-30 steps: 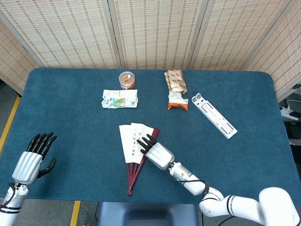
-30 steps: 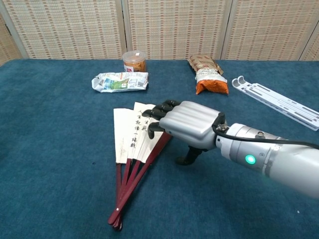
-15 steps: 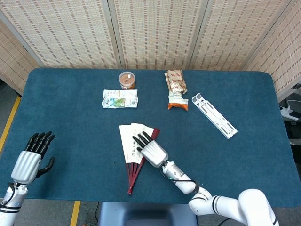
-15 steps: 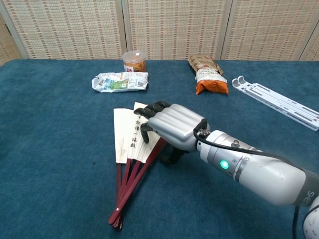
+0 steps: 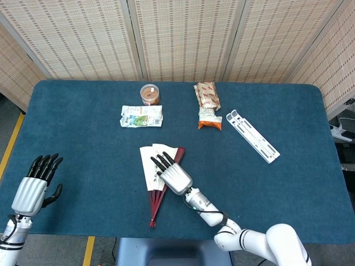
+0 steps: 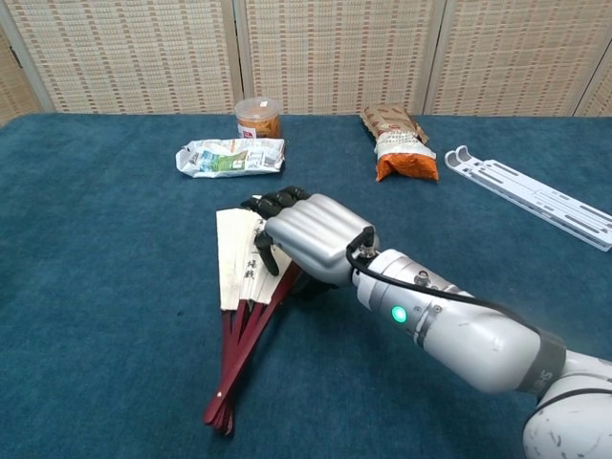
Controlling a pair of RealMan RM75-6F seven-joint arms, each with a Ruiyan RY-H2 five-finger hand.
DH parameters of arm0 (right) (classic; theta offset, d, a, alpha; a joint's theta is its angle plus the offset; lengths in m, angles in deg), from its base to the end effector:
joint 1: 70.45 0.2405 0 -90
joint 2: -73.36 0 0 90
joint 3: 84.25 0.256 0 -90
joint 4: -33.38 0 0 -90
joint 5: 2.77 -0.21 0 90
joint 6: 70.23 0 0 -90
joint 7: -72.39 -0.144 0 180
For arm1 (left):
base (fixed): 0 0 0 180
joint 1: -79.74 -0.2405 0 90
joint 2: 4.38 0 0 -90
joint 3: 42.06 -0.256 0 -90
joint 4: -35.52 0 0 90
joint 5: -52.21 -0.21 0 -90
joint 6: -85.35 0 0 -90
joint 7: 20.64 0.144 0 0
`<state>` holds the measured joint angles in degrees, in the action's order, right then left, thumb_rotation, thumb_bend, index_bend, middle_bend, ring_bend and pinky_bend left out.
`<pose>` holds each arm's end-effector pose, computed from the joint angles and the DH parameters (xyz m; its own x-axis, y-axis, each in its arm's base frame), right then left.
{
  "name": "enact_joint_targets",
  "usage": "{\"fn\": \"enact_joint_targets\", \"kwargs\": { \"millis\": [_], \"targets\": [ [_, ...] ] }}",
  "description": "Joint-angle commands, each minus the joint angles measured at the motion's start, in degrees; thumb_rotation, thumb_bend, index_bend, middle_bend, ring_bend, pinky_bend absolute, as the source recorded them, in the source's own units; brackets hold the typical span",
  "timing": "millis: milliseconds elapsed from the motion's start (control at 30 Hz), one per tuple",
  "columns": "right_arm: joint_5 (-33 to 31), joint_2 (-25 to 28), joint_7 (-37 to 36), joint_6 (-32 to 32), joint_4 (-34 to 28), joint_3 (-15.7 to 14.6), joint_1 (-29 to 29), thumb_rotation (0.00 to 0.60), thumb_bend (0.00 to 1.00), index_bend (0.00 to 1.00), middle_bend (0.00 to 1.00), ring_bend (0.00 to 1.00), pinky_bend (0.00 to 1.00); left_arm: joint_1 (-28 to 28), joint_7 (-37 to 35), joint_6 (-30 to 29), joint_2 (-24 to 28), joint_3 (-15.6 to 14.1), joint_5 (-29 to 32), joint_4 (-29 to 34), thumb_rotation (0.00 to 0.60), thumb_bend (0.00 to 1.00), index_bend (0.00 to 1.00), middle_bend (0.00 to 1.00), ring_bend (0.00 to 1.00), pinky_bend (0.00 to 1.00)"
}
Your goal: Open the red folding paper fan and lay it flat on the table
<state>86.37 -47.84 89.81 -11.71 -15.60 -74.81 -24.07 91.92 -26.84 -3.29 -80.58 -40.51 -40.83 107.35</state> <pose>-0.0810 -0.3115 -0.1531 0.5756 -0.0144 0.8176 -0.6204 -0.6591 0.4251 -0.3147 0.2206 0.1203 0.4267 -0.0892 0.9000 0.8695 -0.2332 -0.4354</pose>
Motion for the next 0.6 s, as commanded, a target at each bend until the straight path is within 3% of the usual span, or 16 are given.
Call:
{"fn": "enact_joint_targets", "kwargs": {
  "millis": [33, 167, 300, 600],
  "targets": [
    [0.8, -0.6, -1.3, 1.8, 1.4, 0.0, 0.5, 0.600, 0.58, 0.61, 0.08, 0.00, 0.04, 0.0, -0.2, -0.1, 0.0, 0.1, 0.0, 0.0, 0.600, 0.46, 0.00, 0.00, 0.00, 0.04],
    [1.8, 0.8, -2.6, 4.2, -0.2, 0.1, 0.7, 0.600, 0.64, 0.67, 0.11, 0.00, 0.05, 0.1, -0.8, -0.3, 0.2, 0.1, -0.2, 0.2, 0.600, 0.46, 0.00, 0.00, 0.00, 0.04],
    [2.2, 4.7, -0.8, 5.6, -5.8, 0.9, 1.0, 0.600, 0.66, 0.69, 0.12, 0.00, 0.06, 0.6, -4.4, 0.2, 0.5, -0.4, -1.1, 0.4, 0.600, 0.46, 0.00, 0.00, 0.00, 0.05],
    [-3.9, 17.4, 5.7, 4.4, -28.8, 7.9, 0.7, 0.600, 0.66, 0.71, 0.13, 0.00, 0.06, 3.7, -13.4, 4.1, -0.5, -0.5, -1.6, -2.4, 0.600, 0.46, 0.00, 0.00, 0.00, 0.08]
  ]
}}
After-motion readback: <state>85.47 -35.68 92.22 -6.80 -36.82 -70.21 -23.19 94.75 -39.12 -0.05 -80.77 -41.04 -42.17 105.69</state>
